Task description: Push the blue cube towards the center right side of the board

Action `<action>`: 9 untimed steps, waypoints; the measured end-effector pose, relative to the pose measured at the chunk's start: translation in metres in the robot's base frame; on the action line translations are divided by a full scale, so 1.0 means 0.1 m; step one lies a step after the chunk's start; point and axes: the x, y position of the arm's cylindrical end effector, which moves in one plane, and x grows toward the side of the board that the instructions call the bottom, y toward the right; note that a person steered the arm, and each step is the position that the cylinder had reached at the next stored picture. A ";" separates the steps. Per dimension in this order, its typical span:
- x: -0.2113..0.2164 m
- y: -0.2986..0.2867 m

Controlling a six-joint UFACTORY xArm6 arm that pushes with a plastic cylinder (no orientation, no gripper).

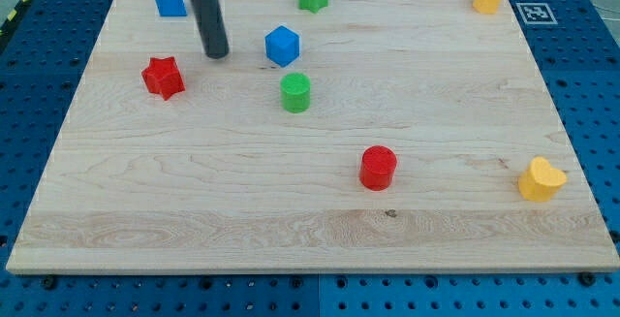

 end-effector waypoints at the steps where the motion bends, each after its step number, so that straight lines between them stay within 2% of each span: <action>1: 0.00 0.25; 3: 0.00 0.59; 6: -0.21 0.59; 7: -0.21 0.80; 9: -0.20 0.83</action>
